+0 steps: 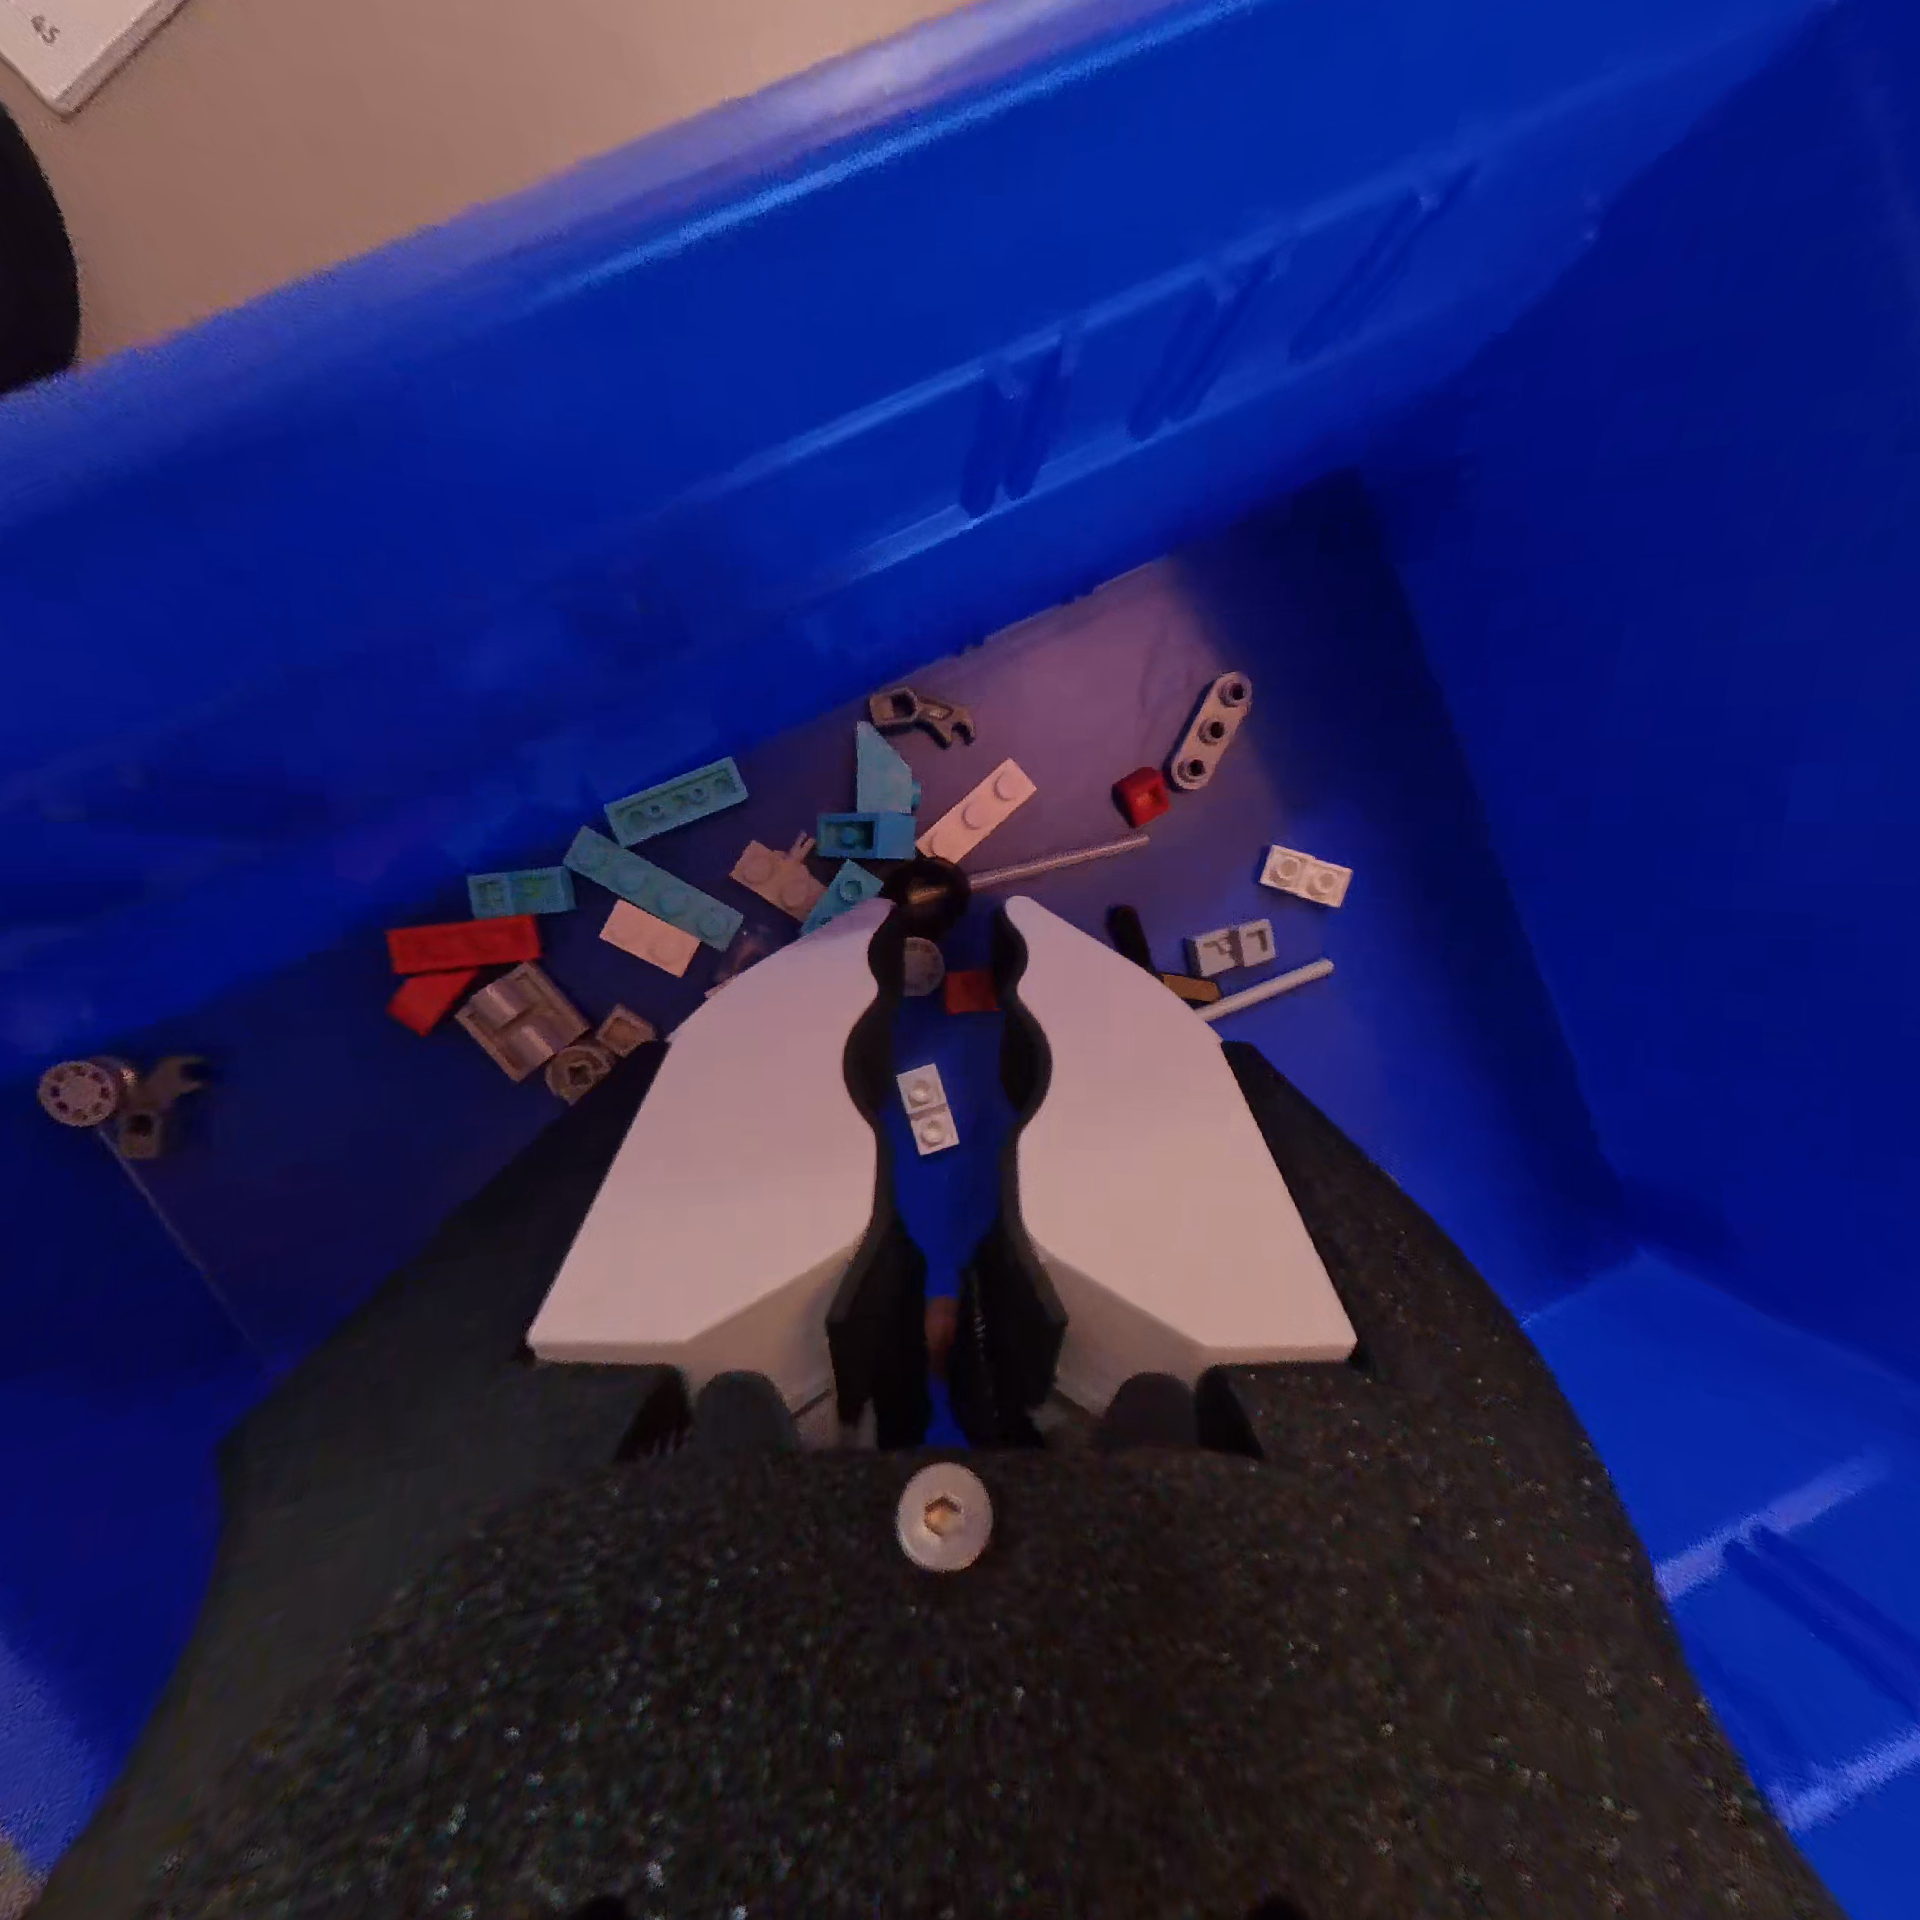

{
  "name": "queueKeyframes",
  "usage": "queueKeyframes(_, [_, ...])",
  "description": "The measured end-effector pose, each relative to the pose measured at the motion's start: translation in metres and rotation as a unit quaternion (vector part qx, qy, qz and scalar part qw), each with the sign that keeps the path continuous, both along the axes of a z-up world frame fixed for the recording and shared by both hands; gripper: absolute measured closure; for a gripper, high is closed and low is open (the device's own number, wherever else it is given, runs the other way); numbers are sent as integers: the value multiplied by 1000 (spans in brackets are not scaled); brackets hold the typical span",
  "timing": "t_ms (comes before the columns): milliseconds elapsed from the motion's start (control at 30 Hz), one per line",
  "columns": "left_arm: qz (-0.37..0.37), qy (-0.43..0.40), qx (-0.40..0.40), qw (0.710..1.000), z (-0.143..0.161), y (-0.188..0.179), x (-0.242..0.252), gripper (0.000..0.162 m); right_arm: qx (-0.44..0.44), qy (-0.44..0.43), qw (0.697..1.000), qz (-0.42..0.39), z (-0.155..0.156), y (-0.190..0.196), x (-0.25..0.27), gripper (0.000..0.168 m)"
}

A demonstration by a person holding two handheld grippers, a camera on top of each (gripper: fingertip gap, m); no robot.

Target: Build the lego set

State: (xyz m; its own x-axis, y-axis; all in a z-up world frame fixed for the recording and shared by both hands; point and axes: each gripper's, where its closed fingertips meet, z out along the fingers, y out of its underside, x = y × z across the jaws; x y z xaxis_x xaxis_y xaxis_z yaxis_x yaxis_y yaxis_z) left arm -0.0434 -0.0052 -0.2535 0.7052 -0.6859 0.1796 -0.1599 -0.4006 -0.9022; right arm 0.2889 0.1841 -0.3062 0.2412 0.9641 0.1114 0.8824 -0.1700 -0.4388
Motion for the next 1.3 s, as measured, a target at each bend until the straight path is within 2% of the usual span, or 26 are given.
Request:
queueKeyframes(33, [0, -1, 2, 1000, 1, 0, 0, 128, -9, -7, 1000, 6, -3, -2, 0, 153])
queueKeyframes(167, [-5, -9, 9, 1000, 3, -1, 0, 128, -8, 1, 1000, 6, -4, 0, -1, 156])
queueKeyframes(300, [-3, -14, 14, 1000, 6, -2, 0, 128, 10, 21, 1000, -18, 12, 3, 1, 156])
queueKeyframes(433, [-8, -3, 12, 1000, 3, -2, 1, 127, 39, 91, 995, -32, 66, -18, -15, 157])
queueKeyframes(567, [-13, 9, 18, 1000, 1, -4, 3, 127, 47, 209, 976, 39, 131, -74, -75, 164])
queueKeyframes(633, [-12, 7, 22, 1000, 3, -4, 3, 128, 36, 209, 974, 76, 141, -104, -103, 163])
queueKeyframes(733, [-12, 1, 30, 999, 5, -5, 3, 128, 6, 200, 974, 105, 130, -132, -143, 165])
queueKeyframes(833, [-15, 1, 35, 999, 6, -6, 3, 128, -24, 137, 985, 98, 93, -141, -165, 163])
queueKeyframes(900, [-19, 7, 40, 999, 6, -7, 4, 128, -12, 98, 993, 62, 78, -133, -162, 158])
queueKeyframes(1033, [-21, 24, 36, 999, 2, -7, 6, 128, -39, 46, 996, -70, 51, -113, -150, 146])
queueKeyframes(1167, [-25, 37, 33, 998, -1, -8, 8, 127, -64, 21, 988, -138, 18, -103, -154, 142])
queueKeyframes(1300, [-25, 36, 42, 998, 1, -9, 8, 128, -94, -5, 981, -171, 1, -95, -154, 143])
